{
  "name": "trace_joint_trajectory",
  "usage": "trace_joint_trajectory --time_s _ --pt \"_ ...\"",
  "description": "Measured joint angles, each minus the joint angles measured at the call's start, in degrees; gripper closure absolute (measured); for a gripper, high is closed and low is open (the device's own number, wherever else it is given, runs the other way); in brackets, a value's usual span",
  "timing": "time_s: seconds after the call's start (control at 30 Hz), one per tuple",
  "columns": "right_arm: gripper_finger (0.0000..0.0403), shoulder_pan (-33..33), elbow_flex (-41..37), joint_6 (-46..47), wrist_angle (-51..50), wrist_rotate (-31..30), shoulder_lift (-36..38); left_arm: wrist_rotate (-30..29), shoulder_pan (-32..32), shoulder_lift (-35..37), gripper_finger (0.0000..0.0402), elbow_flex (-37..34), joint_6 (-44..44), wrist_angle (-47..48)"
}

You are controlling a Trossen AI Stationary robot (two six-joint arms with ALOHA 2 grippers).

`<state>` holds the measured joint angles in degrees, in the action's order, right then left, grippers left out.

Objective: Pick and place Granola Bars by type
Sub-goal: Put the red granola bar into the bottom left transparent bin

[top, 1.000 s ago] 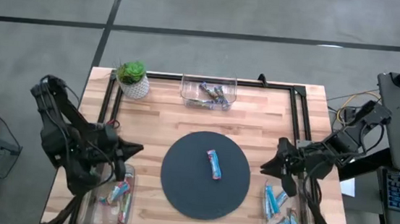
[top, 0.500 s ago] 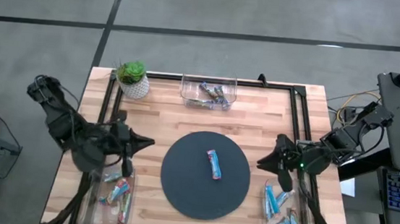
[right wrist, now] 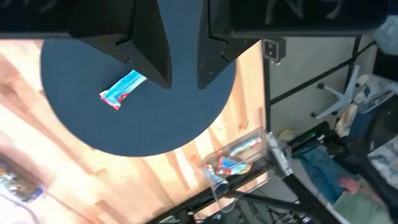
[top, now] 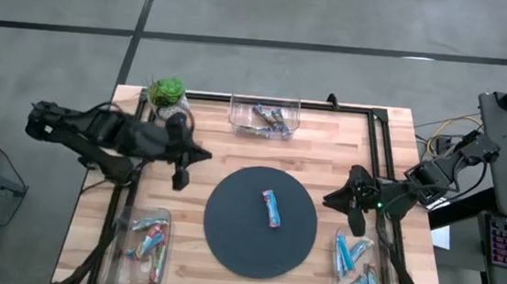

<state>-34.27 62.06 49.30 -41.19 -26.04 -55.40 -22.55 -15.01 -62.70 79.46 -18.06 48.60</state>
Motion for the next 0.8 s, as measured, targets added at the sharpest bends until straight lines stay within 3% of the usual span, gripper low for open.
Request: trace_joint_trajectory --time_s 0.17,0.3,0.53,0.8 --pt "0.0335 3.3 0.0 -1.7 0.0 0.1 0.0 7.8 7.7 -0.1 0.0401 0.0 1.0 -0.2" --pt "0.0335 5.5 0.0 -2.4 0.0 0.6 0.0 9.7 10.5 -0.4 0.0401 -0.1 2.0 -0.2" --pt "0.0315 6.2 0.0 -3.0 0.8 1.0 -0.3 11.7 11.2 -0.2 0.0401 -3.6 1.8 -0.3" --pt "0.0291 8.7 0.0 -3.8 11.1 1.1 -4.7 13.6 11.2 2.7 0.0401 -11.1 1.3 -0.7"
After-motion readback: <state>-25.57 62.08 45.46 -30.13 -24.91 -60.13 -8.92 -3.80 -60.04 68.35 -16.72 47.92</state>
